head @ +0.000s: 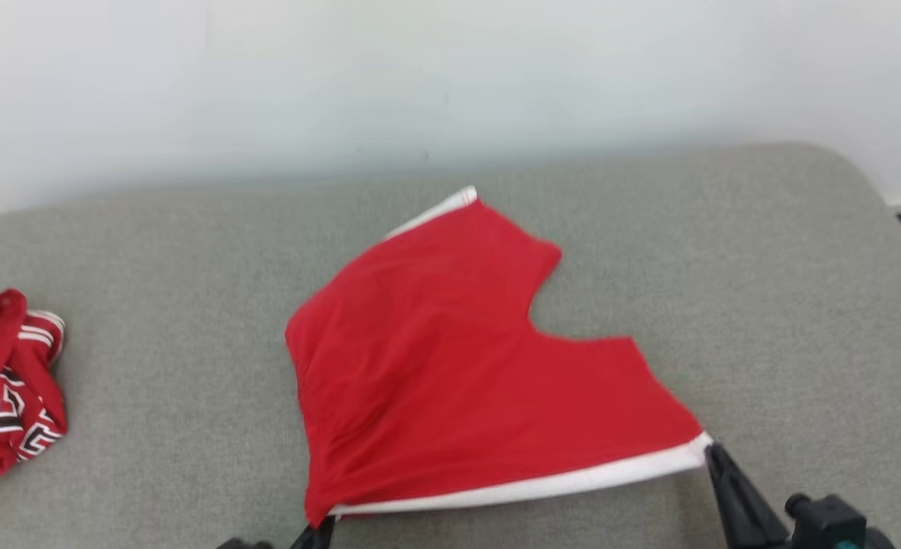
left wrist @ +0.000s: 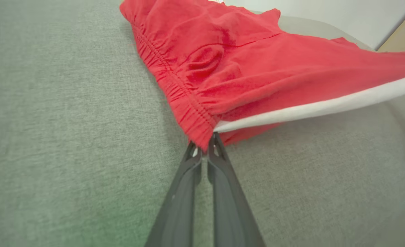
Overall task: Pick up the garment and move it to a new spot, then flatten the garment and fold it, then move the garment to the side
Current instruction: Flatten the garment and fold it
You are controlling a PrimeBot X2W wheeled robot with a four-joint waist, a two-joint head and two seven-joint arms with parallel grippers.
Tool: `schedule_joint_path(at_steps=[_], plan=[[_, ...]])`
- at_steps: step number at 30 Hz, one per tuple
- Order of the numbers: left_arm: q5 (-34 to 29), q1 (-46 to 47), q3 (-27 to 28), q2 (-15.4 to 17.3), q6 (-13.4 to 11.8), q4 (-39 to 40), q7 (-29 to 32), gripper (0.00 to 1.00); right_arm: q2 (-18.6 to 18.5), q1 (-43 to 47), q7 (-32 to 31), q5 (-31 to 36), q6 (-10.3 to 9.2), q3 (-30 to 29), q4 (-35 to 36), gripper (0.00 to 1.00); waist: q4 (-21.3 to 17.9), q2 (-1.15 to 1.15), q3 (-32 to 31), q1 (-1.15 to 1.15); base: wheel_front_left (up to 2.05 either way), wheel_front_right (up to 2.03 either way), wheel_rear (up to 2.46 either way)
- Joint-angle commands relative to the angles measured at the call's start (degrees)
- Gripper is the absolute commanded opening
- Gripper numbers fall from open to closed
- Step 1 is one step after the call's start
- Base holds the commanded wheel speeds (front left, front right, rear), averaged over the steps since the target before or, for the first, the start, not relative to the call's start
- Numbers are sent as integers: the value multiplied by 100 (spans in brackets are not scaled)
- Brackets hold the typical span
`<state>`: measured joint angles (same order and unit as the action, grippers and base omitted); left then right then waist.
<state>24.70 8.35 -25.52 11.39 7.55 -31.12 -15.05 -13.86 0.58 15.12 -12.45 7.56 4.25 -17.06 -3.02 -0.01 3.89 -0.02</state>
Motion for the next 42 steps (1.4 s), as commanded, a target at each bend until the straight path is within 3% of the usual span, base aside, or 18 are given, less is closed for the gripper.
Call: schedule_joint_path(at_steps=[1,11,17,27,42], plan=[[-19,-250,155,9,-15,46,-18,0,33,177,3,36,-15,50,-28,0,-35,1,-417,2,0,0,0],[-211,-1090,547,-194,-15,364,-19,0,25,861,3,-47,-15,235,-32,0,96,1,-577,2,0,0,0],[-432,-979,824,-255,-15,809,-19,0,61,535,3,-64,-15,191,166,0,220,1,-394,2,0,0,0],[-692,391,752,-427,-14,1159,-19,0,-252,-1660,2,-42,-15,166,-228,0,732,1,713,2,0,0,0],[-840,2117,867,-803,-14,616,-19,0,-855,-4549,3,197,-15,1041,-1735,0,1527,1,1876,2,0,0,0]])
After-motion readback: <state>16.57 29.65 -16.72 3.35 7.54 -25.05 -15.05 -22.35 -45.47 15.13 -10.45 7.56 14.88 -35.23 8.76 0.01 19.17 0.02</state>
